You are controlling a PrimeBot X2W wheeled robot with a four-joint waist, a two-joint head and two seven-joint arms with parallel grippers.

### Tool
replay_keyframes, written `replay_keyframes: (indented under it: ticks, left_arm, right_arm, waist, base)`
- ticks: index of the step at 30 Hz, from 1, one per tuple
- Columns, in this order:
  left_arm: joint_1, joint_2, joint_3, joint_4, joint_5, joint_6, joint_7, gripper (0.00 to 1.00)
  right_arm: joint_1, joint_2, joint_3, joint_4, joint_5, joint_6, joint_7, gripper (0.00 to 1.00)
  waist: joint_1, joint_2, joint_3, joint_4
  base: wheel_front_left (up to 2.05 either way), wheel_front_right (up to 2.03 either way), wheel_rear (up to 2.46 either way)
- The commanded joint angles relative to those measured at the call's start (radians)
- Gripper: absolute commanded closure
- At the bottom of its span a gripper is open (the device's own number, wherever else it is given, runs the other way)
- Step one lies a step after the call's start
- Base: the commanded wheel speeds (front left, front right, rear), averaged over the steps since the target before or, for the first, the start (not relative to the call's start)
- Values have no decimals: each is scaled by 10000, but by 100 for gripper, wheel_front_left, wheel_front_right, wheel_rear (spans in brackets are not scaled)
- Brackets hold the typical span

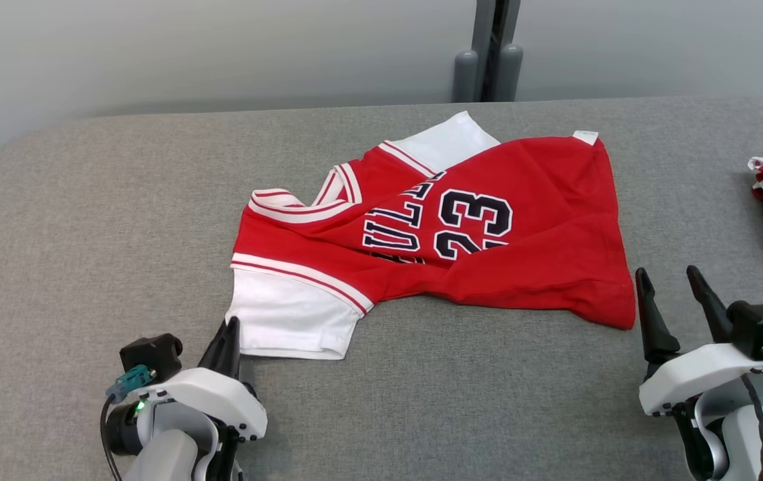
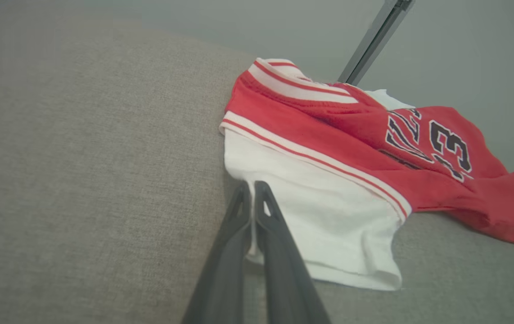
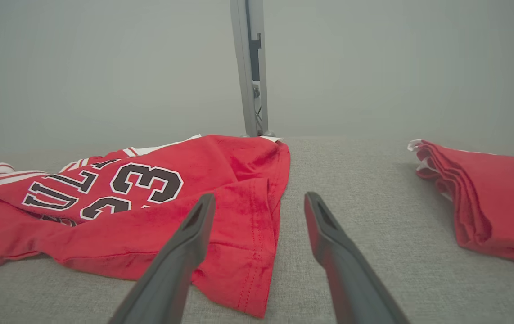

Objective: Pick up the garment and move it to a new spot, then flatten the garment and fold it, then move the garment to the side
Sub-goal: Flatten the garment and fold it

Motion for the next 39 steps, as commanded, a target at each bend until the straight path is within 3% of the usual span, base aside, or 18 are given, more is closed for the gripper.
replay_keyframes:
  ticks: [1,14,26,27,28,29,31,32,33,39]
  left_arm:
    - [-37,82,99,-214,-26,78,-95,100]
    - [256,71,-86,-1408,103,160,-115,100]
    - [376,125,-294,-1809,148,269,80,100]
    - [376,121,-314,-1820,148,285,90,100]
    - [376,121,-314,-1820,148,285,90,100]
    - [380,119,-330,-1833,140,290,104,100]
    - [400,116,-362,-1853,126,309,123,100]
    - [413,118,-371,-1861,113,319,131,100]
    - [425,123,-376,-1870,102,322,139,100]
    - [505,154,-417,-1846,43,338,141,100]
  right_arm:
    - [41,24,-65,184,248,-4,60,0]
    - [-889,93,-561,2251,1576,-4,581,0]
    - [-1795,-104,19,3806,1791,-4,120,0]
    - [-1836,-116,83,3891,1864,-4,124,16]
    - [-1836,-116,83,3891,1864,-4,124,16]
    - [-1872,-146,137,3954,1919,-4,113,51]
    - [-1933,-183,261,4086,2010,-4,38,71]
    - [-1954,-209,372,4137,1983,-4,-4,95]
    - [-1961,-244,442,4191,2001,-4,-38,100]
    - [-2006,-489,890,4304,1902,-4,-347,100]
  waist:
    - [0,0,-20,73]
    - [0,0,340,542]
    - [0,0,581,689]
    - [0,0,584,695]
    - [0,0,584,695]
    - [0,0,579,699]
    - [0,0,568,698]
    - [0,0,560,695]
    - [0,0,549,691]
    - [0,0,390,641]
  base:
    - [0,0,0]
    - [0,0,0]
    - [0,0,0]
    - [0,0,0]
    - [0,0,0]
    - [0,0,0]
    - [0,0,0]
    - [0,0,0]
    - [0,0,0]
    - [0,0,0]
